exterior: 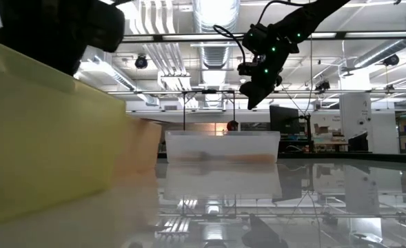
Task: Sort silverware by color (type)
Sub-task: Return to Home Position
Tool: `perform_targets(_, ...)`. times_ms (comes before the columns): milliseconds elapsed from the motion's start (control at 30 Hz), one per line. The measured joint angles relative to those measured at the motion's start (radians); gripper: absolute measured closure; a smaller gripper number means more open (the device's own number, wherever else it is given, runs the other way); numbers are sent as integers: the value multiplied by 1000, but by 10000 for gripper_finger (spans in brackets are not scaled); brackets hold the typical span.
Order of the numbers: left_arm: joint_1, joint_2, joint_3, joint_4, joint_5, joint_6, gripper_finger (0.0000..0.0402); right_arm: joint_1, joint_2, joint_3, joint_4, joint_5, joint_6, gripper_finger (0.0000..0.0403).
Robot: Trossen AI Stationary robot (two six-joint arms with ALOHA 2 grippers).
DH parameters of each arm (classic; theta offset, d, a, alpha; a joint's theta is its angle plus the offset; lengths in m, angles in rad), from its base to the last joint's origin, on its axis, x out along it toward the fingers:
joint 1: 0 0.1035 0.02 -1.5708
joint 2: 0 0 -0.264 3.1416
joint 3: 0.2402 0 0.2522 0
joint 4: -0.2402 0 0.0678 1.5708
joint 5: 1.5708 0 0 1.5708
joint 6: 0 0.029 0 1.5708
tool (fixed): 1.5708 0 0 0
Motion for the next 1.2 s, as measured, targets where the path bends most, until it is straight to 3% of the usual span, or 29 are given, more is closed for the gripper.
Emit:
perform_targets(200, 12, 0, 2, -9, -127, -3, 401, 0, 0, 0, 0, 0, 0, 255)
perform_targets(567, 242, 0, 60, 12, -239, 359, 401, 0, 0, 0, 0, 0, 0, 255)
perform_targets(833, 410, 1, 37, 316, -401, 572, 401, 0, 0, 0, 0, 0, 0, 255)
perform_targets(967, 426, -26, 34, 348, -516, 629, 401, 0, 0, 0, 0, 0, 0, 255)
perform_targets(1100, 421, -109, 24, 340, -482, 772, 401, 0, 0, 0, 0, 0, 0, 255)
perform_targets(1200, 433, -177, 1, 278, -446, 796, 402, 0, 0, 0, 0, 0, 0, 255)
